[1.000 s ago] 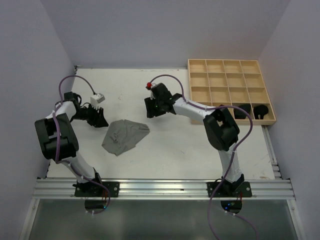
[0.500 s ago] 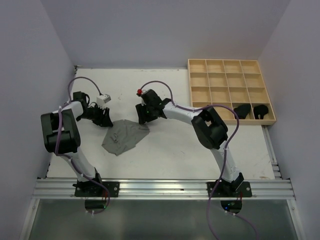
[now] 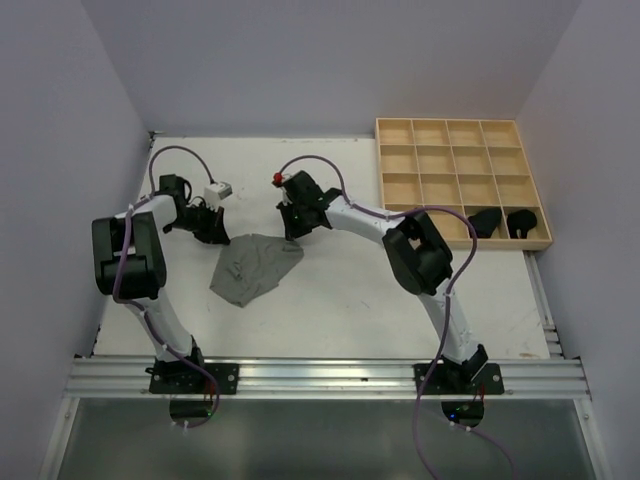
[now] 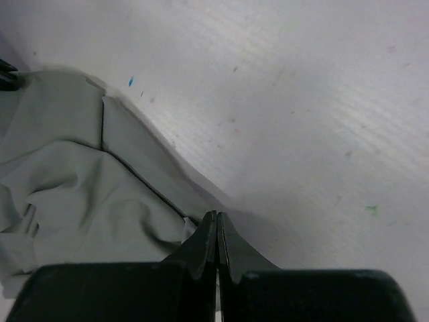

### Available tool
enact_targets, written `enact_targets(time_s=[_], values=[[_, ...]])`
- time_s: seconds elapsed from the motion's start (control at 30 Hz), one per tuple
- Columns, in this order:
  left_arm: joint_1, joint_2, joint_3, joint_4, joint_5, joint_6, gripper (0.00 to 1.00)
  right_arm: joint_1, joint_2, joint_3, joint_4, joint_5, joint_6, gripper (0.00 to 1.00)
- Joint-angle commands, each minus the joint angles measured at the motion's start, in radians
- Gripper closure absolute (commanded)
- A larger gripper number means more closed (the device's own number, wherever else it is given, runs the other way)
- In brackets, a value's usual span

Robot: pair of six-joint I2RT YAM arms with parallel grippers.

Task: Roll the underwear
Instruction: Flatten the underwear

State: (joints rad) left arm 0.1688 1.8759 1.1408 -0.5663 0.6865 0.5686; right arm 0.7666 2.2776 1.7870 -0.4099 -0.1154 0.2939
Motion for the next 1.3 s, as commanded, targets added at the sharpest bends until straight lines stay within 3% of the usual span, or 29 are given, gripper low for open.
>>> enact_targets(time_s=[0.0,0.23,0.33,0.4,0.47,0.5,0.53,0.6,0.63,0.67,0.73,0.83,0.9,1.03,1.2,1.27], values=[[0.015,-0.029,0.152,-0.021,0.074,0.014,1.0,-0.064,-0.065,0.083,-0.012,0.003,-0.029,1.0],[0.02,-0.15,0.367,-0.095,0.215,0.055,1.0,-0.128,-0.202,0.146,0.02,-0.058,-0.085,1.0],[0.021,-0.236,0.343,-0.163,0.283,0.158,1.0,-0.127,-0.298,0.074,0.065,-0.108,-0.124,1.0],[0.023,-0.303,0.248,-0.19,0.323,0.23,1.0,-0.127,-0.421,-0.021,0.176,-0.151,-0.139,1.0],[0.023,-0.42,0.16,-0.256,0.328,0.4,1.0,-0.125,-0.499,-0.161,0.223,-0.167,-0.154,1.0],[0.023,-0.46,0.063,-0.277,0.318,0.459,1.0,-0.124,-0.553,-0.191,0.198,-0.184,-0.168,0.97],[0.023,-0.527,0.016,-0.331,0.302,0.578,0.88,-0.121,-0.575,-0.243,0.168,-0.214,-0.212,0.76],[0.031,-0.59,-0.115,-0.356,0.254,0.67,0.66,-0.121,-0.666,-0.322,0.141,-0.213,-0.225,0.57],[0.044,-0.65,-0.151,-0.363,0.254,0.685,0.53,-0.118,-0.705,-0.437,0.166,-0.195,-0.201,0.49],[0.061,-0.676,-0.182,-0.356,0.258,0.686,0.5,-0.118,-0.748,-0.495,0.199,-0.179,-0.185,0.35],[0.092,-0.731,-0.231,-0.339,0.26,0.654,0.44,-0.118,-0.818,-0.584,0.229,-0.132,-0.168,0.31],[0.093,-0.748,-0.242,-0.281,0.286,0.565,0.39,-0.118,-0.81,-0.584,0.151,-0.06,-0.177,0.34],[0.093,-0.733,-0.243,-0.23,0.292,0.474,0.37,-0.118,-0.787,-0.575,0.1,-0.053,-0.179,0.42],[0.094,-0.602,-0.228,-0.147,0.275,0.38,0.33,-0.118,-0.719,-0.566,0.089,-0.03,-0.136,0.48],[0.028,-0.443,-0.208,-0.002,0.119,0.159,0.36,-0.116,-0.543,-0.505,0.128,0.006,-0.064,0.49],[0.003,-0.374,-0.201,0.054,0.05,0.101,0.38,-0.116,-0.489,-0.408,0.117,0.072,-0.039,0.46]])
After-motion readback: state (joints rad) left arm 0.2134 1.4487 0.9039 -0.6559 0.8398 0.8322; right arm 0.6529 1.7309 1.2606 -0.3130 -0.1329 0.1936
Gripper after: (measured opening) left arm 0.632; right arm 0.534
